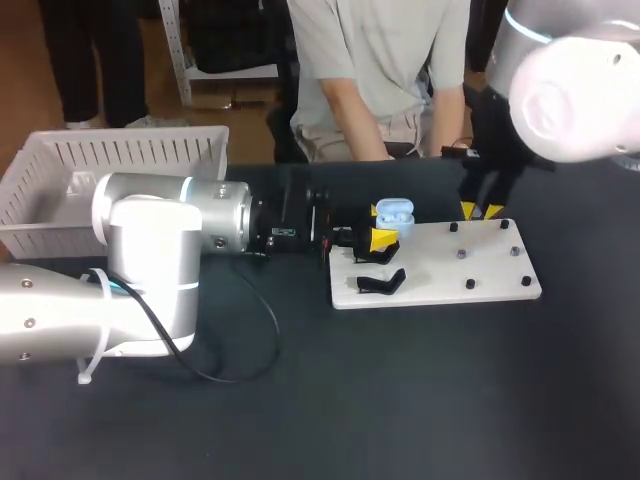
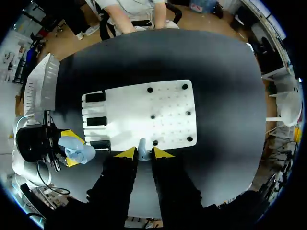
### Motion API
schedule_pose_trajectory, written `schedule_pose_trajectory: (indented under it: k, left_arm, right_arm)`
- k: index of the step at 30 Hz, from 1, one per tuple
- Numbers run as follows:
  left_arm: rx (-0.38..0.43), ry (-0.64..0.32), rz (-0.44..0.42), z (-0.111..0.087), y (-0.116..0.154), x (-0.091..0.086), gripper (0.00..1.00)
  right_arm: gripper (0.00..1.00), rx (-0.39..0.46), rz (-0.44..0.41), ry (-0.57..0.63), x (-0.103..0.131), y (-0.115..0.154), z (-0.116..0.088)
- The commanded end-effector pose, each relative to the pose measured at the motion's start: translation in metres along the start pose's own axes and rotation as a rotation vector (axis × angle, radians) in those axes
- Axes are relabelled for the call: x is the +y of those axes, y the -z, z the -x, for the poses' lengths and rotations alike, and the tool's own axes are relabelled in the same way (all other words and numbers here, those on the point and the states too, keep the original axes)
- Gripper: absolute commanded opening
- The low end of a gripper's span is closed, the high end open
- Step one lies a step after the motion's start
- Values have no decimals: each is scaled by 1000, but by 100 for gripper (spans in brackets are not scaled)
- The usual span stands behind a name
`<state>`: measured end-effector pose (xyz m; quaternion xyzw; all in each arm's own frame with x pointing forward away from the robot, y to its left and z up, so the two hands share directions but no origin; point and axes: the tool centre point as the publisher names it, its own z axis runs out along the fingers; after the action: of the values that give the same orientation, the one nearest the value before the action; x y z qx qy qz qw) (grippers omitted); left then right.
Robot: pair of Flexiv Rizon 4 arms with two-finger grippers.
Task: Pick up each earbud case from the left stands, insert the matching earbuds, close the lid, and place the case in the box.
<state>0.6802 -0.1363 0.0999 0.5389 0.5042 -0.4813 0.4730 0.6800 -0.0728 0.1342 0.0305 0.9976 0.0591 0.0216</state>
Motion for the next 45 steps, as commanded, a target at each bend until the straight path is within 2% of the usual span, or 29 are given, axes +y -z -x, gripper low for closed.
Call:
schedule_pose_trajectory:
  k: [1, 7, 13, 32, 45]
  left_arm:
    - [-3, -4, 6, -1, 0, -1, 0]
    - [-3, -4, 6, -1, 0, -1, 0]
    - [-3, -4, 6, -1, 0, -1, 0]
    - [-3, -4, 6, -1, 0, -1, 0]
    - [-3, -4, 6, -1, 0, -1, 0]
  right_arm:
    - [0, -30, -54, -5, 19, 30, -15]
    - [0, -31, -65, 6, 46, 57, -26]
    - [0, -20, -42, 40, 70, 57, -35]
    - [0, -20, -42, 40, 70, 57, -35]
    - [0, 47, -57, 214, 87, 49, -34]
